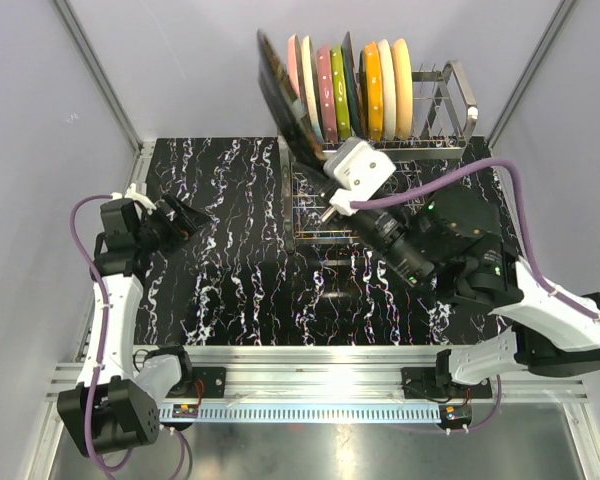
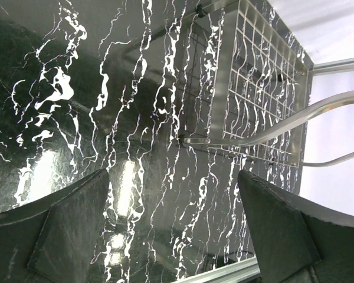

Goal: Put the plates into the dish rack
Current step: Insert the plate into the dish rack

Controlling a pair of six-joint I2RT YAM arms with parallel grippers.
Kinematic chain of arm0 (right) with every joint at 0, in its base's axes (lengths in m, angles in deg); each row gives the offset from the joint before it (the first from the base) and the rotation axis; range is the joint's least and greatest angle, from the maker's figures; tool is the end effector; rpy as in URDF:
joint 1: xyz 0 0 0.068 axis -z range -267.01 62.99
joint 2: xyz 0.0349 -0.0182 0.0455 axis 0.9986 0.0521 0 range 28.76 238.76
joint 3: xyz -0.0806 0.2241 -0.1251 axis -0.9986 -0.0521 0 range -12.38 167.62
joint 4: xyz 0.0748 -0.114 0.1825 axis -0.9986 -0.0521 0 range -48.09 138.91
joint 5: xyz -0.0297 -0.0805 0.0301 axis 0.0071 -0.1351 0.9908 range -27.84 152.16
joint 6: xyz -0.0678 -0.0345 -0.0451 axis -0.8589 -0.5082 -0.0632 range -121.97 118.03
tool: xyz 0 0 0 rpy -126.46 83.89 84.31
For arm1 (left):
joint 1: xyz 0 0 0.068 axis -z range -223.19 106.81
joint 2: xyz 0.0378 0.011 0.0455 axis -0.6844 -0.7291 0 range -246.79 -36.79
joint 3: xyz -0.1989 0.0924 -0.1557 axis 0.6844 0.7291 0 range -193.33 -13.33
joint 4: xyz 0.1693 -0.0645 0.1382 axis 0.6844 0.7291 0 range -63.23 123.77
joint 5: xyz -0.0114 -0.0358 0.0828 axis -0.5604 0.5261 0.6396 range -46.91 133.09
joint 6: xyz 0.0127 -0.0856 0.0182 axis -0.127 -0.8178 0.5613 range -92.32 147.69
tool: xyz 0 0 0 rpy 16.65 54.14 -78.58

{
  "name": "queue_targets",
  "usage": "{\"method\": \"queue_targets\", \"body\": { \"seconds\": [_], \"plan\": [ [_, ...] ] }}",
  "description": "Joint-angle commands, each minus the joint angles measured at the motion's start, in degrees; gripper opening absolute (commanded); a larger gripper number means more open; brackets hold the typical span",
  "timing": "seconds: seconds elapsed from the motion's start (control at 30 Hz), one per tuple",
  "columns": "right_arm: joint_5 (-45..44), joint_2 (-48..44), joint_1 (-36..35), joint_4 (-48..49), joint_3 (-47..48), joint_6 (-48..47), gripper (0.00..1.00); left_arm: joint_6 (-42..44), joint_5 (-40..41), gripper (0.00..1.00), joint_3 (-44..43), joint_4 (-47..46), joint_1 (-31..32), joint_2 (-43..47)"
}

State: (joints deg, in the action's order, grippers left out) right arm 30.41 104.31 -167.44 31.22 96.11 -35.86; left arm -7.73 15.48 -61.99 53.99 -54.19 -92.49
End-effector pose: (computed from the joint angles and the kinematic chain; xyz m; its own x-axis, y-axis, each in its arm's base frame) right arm 0.0796 0.2235 0.5662 0.4568 -0.1429 -0.8780 -0.6016 0.6774 -0.4233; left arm 0.2099 0.0037 0.2815 -0.5703 -0.6340 -0.5223 -0.1515 0.7061 -0.6917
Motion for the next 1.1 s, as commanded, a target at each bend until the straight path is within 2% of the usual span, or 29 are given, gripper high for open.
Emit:
{"method": "queue_targets", "body": {
  "seconds": [0.0, 0.17, 0.3, 0.37, 0.43, 0.47, 0.53, 0.7, 0.8, 1.07],
  "plan": [
    [-6.63, 0.65, -0.44, 14.43, 7.52, -13.79, 0.00, 1.58, -0.33, 0.94, -0.29, -2.96, -0.25, -0.81],
    [-15.43, 4.08, -0.44, 26.71, 7.79, -27.26, 0.00, 1.67, -0.68, 0.96, 0.06, -3.93, -0.24, -1.51],
    [-18.34, 3.55, -0.44, 37.97, 6.57, -37.71, 0.00, 1.76, -0.95, 0.98, 0.41, -4.37, -0.24, -2.30],
    [-19.31, 2.94, 1.22, 38.44, 6.39, -38.97, 0.00, 1.67, -1.12, 0.99, 0.50, -4.81, -0.16, -2.48],
    [-19.93, 2.76, 4.64, 36.69, 5.16, -36.62, 0.00, 1.58, -1.39, 0.99, 0.68, -5.33, -0.16, -2.92],
    [-19.15, 2.76, 9.27, 29.28, 5.16, -30.60, 0.00, 1.49, -1.65, 0.99, 0.76, -5.51, -0.24, -3.09],
    [-18.62, 3.11, 13.61, 22.12, 4.81, -25.55, 0.00, 1.32, -2.00, 0.99, 1.03, -5.78, -0.07, -3.62],
    [-16.25, 1.45, 23.88, 18.85, 3.30, -14.66, 0.00, 1.93, -2.27, 0.99, 1.82, -5.69, -0.16, -3.19],
    [-15.19, 0.13, 27.41, 18.05, 3.83, -12.09, 0.00, 2.11, -2.53, 0.99, 2.08, -5.86, -0.24, -3.01],
    [-6.68, 1.52, 43.15, 1.53, 8.84, 1.35, 0.00, 1.93, -2.71, 0.99, 3.75, -7.97, -0.07, -3.97]
  ]
}}
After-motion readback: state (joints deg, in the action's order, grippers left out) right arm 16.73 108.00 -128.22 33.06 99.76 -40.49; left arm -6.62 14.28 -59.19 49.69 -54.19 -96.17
